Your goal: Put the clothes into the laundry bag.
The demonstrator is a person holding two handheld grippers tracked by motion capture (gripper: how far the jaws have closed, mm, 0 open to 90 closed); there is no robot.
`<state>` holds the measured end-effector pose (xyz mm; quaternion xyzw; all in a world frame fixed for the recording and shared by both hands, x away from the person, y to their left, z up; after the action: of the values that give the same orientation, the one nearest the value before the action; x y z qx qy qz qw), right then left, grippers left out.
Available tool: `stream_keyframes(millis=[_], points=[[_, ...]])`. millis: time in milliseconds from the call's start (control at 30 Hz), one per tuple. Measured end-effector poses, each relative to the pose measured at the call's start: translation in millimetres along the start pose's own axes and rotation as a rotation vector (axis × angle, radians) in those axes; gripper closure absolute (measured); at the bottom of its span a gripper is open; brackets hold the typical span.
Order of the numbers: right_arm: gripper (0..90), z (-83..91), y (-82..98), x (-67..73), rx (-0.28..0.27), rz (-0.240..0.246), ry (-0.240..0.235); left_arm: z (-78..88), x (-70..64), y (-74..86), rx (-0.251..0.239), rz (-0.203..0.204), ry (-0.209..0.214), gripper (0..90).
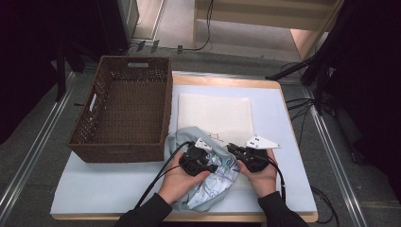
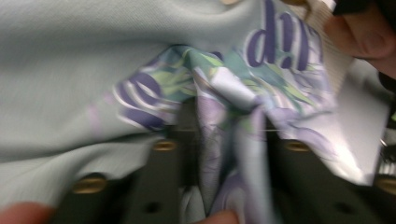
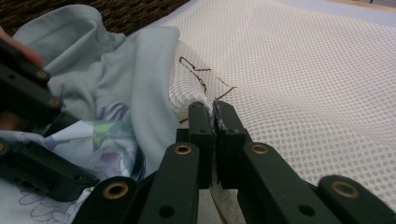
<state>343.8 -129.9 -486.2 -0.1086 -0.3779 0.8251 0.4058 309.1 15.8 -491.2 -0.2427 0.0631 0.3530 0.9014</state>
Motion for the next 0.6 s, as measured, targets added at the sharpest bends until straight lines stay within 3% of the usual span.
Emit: stream_keyframes(millis=[67, 100, 133, 200, 267, 300, 333, 433, 467, 500, 533, 567, 600], points=[[87.8, 1.8, -0.8, -1.2, -0.006, -0.006, 0.000, 2.7, -10.2, 1.1, -0.003, -0.063, 0.046, 84.3], [87.8, 1.9, -1.0, -1.4, -0.007, -0.007, 0.000, 3.3, -16.6, 1.8, -0.006, -0.098, 0.088, 84.5], [87.8, 1.9, -1.0, -1.4, -0.007, -0.007, 0.000, 3.3, -16.6, 1.8, -0.006, -0.098, 0.088, 84.6], [87.9, 1.6, -1.4, -1.6, -0.008, -0.007, 0.001, 1.9, -29.4, 4.4, 0.005, -0.173, 0.140, 84.6], [87.9, 1.4, -1.9, -2.3, -0.011, -0.011, 0.002, -2.7, -35.4, 6.4, 0.033, -0.212, 0.114, 83.5], [87.8, 1.5, -2.0, -2.4, -0.012, -0.010, 0.001, -5.1, -34.5, 6.1, 0.036, -0.199, 0.098, 80.5], [87.8, 1.9, -2.0, -2.1, -0.012, -0.012, 0.000, -6.6, -28.9, 3.8, 0.022, -0.154, 0.088, 74.8], [87.8, 3.2, -2.2, -1.8, -0.015, -0.008, 0.000, -1.3, -27.3, 2.8, -0.009, -0.158, 0.070, 52.0], [87.8, 3.2, -2.2, -1.8, -0.015, -0.008, 0.000, 3.9, -27.5, 2.1, -0.030, -0.165, 0.060, 52.0], [87.8, 3.4, -2.2, -2.0, -0.016, -0.007, 0.000, 10.3, -27.9, 0.7, -0.068, -0.173, 0.062, 45.9], [87.8, 3.4, -2.0, -2.1, -0.015, -0.010, -0.003, 25.4, -25.5, -1.9, -0.125, -0.162, 0.037, 38.8], [87.8, 3.3, -2.1, -2.1, -0.015, -0.009, -0.003, 25.4, -25.5, -1.9, -0.125, -0.162, 0.037, 36.9], [87.8, 3.2, -2.1, -2.0, -0.015, -0.009, -0.003, 38.5, -17.8, -5.5, -0.190, -0.139, -0.032, 35.4]])
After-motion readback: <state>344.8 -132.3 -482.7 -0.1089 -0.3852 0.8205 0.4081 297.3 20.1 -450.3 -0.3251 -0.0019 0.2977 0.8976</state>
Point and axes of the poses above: each handheld gripper's, and its own axes: z roughly backward along the jaws, y roughly out of its underside, x roughly to its left, the point moved 6 cm from there along -z, roughly forward along the jaws, and after that the axes turned 14 degrees about x, right-handed, at the moved point
